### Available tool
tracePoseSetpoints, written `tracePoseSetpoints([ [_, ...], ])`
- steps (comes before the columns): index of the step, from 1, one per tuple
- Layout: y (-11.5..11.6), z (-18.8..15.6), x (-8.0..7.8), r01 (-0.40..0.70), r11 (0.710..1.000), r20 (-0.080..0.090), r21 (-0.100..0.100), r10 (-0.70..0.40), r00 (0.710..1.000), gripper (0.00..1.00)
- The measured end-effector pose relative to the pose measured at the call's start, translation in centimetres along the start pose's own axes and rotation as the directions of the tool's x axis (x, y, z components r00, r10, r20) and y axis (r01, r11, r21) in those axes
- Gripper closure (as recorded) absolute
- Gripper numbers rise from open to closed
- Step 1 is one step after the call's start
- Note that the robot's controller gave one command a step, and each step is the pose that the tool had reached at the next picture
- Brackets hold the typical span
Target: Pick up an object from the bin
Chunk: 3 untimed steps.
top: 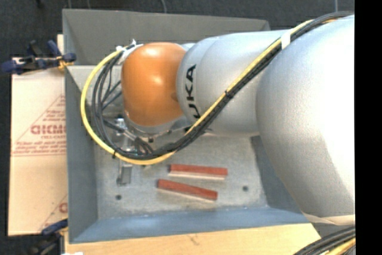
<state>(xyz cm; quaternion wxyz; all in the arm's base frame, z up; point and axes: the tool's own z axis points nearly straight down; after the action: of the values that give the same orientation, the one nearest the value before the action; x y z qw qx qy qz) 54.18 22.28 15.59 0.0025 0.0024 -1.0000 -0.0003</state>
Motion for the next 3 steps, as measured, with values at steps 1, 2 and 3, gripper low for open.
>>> tracePoseSetpoints([
  [1, -0.1, -0.4, -0.2, -0.004, 1.000, 0.007, -0.002, 0.004, 1.000, 0.00],
  [2, -5.9, 4.7, -2.7, 0.098, 0.995, 0.012, 0.001, -0.098, 0.995, 0.00],
  [3, -7.3, 5.2, -5.2, -0.097, 0.995, 0.006, 0.000, 0.097, 0.995, 0.00],
])
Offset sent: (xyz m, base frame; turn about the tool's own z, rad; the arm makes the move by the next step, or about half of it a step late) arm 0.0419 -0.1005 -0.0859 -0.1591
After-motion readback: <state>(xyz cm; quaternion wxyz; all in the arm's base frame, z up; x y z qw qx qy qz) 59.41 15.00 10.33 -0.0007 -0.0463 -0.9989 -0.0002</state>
